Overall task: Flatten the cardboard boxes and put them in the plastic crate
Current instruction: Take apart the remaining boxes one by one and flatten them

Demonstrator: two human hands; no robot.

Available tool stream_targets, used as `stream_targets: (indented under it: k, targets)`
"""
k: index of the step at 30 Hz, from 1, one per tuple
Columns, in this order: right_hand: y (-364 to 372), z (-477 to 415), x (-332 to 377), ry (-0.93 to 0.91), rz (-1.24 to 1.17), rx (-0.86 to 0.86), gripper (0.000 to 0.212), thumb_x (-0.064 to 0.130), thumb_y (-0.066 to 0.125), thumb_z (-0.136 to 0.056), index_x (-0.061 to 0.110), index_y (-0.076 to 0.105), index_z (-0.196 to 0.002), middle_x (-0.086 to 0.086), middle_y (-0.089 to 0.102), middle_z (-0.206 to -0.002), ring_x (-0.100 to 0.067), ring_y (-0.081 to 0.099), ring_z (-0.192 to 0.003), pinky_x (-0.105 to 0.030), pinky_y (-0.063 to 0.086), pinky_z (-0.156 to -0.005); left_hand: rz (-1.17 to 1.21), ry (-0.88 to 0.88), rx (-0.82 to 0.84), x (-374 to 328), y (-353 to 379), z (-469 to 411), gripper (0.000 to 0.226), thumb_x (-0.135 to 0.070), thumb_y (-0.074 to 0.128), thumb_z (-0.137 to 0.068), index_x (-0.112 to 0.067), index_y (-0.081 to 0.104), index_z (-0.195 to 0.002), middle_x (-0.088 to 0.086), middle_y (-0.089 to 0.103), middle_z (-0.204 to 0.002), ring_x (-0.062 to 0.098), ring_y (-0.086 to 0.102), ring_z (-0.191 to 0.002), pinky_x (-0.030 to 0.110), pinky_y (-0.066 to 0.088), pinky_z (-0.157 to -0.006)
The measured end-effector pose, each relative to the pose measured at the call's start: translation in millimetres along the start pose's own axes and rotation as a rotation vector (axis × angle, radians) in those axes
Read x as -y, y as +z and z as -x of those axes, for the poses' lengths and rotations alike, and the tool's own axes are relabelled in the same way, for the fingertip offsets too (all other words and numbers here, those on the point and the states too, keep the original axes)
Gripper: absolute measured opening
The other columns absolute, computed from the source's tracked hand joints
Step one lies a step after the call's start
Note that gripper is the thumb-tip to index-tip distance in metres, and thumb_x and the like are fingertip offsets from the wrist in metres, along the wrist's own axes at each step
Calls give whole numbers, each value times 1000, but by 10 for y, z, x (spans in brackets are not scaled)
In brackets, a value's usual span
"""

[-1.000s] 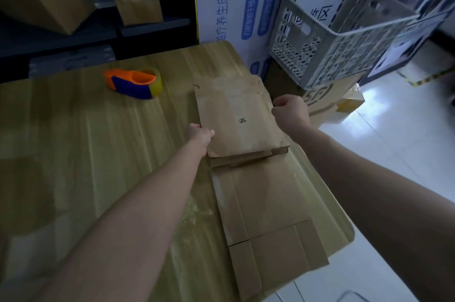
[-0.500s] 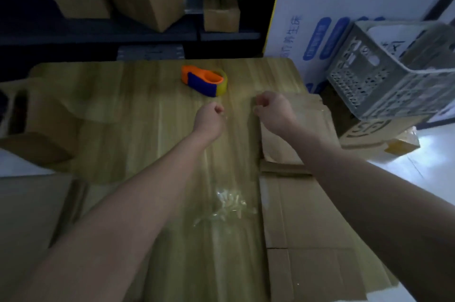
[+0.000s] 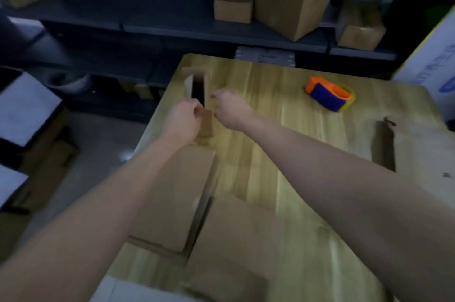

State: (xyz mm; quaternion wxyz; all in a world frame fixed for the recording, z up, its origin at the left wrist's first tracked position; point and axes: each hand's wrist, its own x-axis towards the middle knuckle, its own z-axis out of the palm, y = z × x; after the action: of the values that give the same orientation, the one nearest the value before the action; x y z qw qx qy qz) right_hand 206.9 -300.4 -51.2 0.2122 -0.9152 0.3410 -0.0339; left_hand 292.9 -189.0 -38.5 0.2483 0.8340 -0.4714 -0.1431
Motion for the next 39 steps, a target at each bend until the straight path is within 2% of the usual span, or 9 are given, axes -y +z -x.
stream_targets:
  k: [6, 10, 15, 18, 21, 27, 32, 34, 39]
  targets:
    - [500, -378, 282, 53, 232, 178, 46, 10, 50, -90, 16, 45, -135, -9, 52, -131, -32, 33, -127, -43, 32, -98, 50, -44, 12, 572, -198, -9, 21, -4, 53, -90, -6, 64, -109, 8, 63, -106, 23, 59, -100, 32, 48, -88]
    - [568, -397, 272, 129, 351, 47, 35, 4, 44, -87, 19, 62, -113, -9, 62, -113, -31, 35, -122, -40, 30, -95, 96, -54, 25, 783, -193, -66, 21, -6, 55, -90, -12, 63, -108, 0, 58, -100, 16, 56, -95, 28, 46, -83]
    - [163, -345, 210, 225, 67, -247, 29, 24, 43, -96, 13, 62, -115, -13, 59, -122, -28, 34, -130, -40, 24, -101, 167, -62, 13, 773, -100, -181, 37, -12, 62, -88, -13, 52, -124, -5, 49, -106, 10, 49, -93, 20, 39, -76]
    - [-184, -198, 136, 296, -75, -299, 29, 26, 41, -97, 6, 60, -107, -16, 62, -109, -33, 51, -110, -38, 36, -90, 263, -40, -18, 564, -8, -244, 45, -17, 69, -84, -17, 50, -125, -9, 45, -108, 7, 46, -94, 13, 34, -70]
    - [-418, 70, -48, 392, -223, -348, 25, 25, 44, -96, 4, 56, -94, -13, 57, -93, -31, 56, -92, -30, 38, -69, 291, 53, -26, 290, 96, -258, 39, -16, 72, -81, -18, 57, -116, -8, 44, -107, 12, 48, -99, 22, 38, -83]
    - [-650, 746, -521, 609, -408, -399, 27, 24, 49, -96, 1, 59, -91, -9, 55, -85, -30, 55, -90, -35, 43, -71, 322, 176, 101, -299, 332, -90, 34, -8, 71, -80, -10, 65, -114, 3, 53, -106, 18, 53, -94, 19, 37, -81]
    - [-607, 1270, -824, 742, -792, -362, 33, 13, 51, -95, -3, 56, -123, 5, 49, -75, -11, 51, -68, -19, 43, -56, 272, 183, 200, -577, 546, 99, 33, -9, 69, -82, -9, 64, -115, 4, 53, -105, 16, 50, -89, 20, 37, -79]
    - [-531, 1421, -907, 766, -832, -337, 35, 13, 52, -95, -4, 54, -125, 0, 51, -84, -15, 51, -78, -19, 41, -56, 250, 154, 238, -619, 643, 172, 27, -9, 68, -83, -10, 66, -110, 3, 59, -96, 18, 55, -87, 23, 39, -75]
    - [-201, 1636, -1106, 821, -908, -247, 38, 14, 50, -96, -3, 50, -130, -17, 57, -119, -29, 56, -109, -28, 40, -78, 116, 155, 293, -603, 920, 381, 23, -9, 68, -83, -12, 68, -106, 3, 64, -93, 22, 60, -91, 29, 46, -79]
